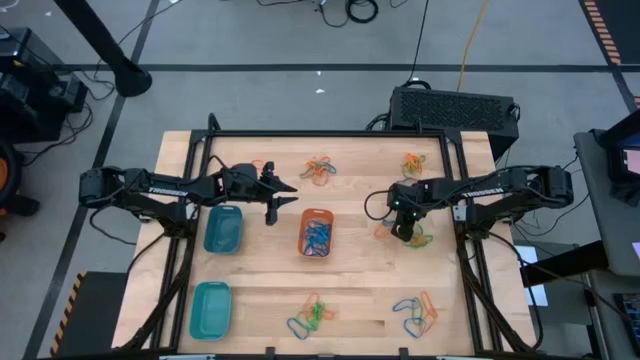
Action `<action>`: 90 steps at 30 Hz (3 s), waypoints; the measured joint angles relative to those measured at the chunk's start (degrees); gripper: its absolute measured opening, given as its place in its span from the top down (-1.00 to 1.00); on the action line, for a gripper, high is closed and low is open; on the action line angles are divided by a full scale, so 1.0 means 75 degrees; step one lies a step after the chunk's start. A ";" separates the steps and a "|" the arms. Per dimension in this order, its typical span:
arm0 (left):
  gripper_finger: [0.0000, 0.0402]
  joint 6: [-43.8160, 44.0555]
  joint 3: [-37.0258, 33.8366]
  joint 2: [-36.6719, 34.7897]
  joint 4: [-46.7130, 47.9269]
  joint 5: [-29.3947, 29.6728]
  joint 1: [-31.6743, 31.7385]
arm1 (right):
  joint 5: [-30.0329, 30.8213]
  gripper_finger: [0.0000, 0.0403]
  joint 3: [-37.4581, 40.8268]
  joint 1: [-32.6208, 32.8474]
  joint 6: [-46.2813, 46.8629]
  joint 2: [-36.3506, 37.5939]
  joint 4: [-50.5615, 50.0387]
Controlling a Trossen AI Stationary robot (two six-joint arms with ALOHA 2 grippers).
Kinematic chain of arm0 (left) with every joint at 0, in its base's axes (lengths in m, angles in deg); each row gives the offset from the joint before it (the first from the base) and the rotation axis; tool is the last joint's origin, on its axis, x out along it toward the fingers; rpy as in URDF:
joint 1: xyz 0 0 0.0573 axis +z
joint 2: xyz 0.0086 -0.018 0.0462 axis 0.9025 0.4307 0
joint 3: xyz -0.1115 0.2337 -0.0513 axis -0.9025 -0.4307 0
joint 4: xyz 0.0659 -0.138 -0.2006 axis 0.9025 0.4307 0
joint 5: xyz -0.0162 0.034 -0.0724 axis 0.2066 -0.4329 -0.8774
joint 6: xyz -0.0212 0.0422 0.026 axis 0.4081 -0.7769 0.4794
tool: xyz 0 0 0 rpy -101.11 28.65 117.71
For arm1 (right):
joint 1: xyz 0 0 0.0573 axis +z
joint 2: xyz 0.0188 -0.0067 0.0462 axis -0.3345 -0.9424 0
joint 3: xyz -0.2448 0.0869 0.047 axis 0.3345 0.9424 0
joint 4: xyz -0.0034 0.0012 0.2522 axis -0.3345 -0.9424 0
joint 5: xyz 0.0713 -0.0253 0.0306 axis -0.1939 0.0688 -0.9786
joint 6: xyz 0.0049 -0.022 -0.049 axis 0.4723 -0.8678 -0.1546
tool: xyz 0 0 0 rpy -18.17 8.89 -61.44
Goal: Sort rubber bands into baskets
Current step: Put the blue rubber band into the orange bin
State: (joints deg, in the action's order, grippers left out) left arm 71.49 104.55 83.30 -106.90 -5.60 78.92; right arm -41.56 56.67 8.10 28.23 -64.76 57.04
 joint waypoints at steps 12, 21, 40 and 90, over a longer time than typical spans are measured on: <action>0.39 -0.0012 0.0003 0.0000 -0.0027 0.0000 0.0000 | -0.0201 0.88 0.0024 -0.0017 -0.0056 -0.0013 0.0426; 0.39 -0.0015 0.0006 0.0000 -0.0024 0.0000 0.0000 | -0.0180 0.99 -0.0191 -0.0017 -0.0517 -0.0019 0.0835; 0.39 0.0003 0.0014 0.0409 -0.0543 -0.0344 -0.0353 | -0.0655 1.00 -0.1037 0.0017 0.0335 -0.0019 -0.1186; 0.39 -0.0006 0.0006 0.0446 -0.0604 -0.0341 -0.0351 | 0.0253 0.40 -0.0405 0.1568 0.1863 -0.0016 0.0048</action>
State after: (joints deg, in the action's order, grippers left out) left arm 71.45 104.59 86.64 -111.43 -8.16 76.29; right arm -39.66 53.63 19.86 42.20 -64.88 57.40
